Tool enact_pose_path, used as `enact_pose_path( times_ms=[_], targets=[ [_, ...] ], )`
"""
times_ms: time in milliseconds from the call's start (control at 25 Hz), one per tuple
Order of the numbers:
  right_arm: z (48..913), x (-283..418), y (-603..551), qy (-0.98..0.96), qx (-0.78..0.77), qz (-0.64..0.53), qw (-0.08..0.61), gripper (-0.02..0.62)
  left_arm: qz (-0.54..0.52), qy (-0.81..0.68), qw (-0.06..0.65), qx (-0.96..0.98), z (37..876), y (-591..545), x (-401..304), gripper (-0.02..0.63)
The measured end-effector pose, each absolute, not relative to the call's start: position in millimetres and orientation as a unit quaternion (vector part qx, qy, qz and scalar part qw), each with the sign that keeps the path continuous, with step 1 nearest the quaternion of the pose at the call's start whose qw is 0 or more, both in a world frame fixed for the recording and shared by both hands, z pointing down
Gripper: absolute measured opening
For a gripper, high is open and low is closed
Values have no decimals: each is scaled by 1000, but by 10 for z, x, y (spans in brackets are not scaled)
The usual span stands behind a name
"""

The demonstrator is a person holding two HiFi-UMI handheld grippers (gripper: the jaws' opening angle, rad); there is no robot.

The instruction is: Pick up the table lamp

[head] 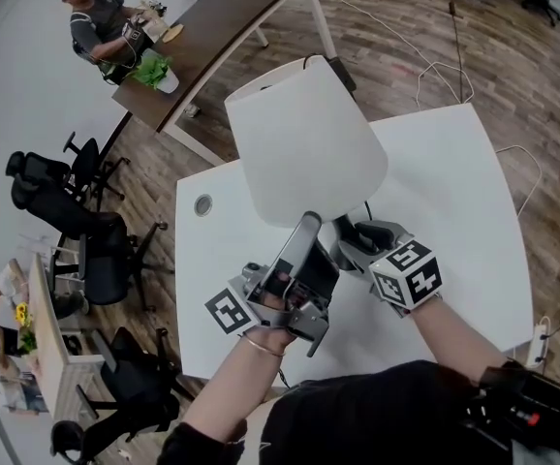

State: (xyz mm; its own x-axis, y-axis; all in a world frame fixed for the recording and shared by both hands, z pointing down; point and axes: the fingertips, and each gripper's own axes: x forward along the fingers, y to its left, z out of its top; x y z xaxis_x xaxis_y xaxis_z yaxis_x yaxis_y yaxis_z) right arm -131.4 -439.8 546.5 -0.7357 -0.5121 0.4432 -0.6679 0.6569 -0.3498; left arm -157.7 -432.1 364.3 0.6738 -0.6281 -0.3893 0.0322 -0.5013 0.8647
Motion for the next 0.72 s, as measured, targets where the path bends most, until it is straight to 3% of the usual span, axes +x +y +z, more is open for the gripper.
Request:
enact_pose_path(
  times_ms=[720],
  targets=[
    [5301, -1191, -4283, -901, 353, 206, 148, 161, -351, -157, 434, 815, 3493, -4017, -1419, 23]
  ],
)
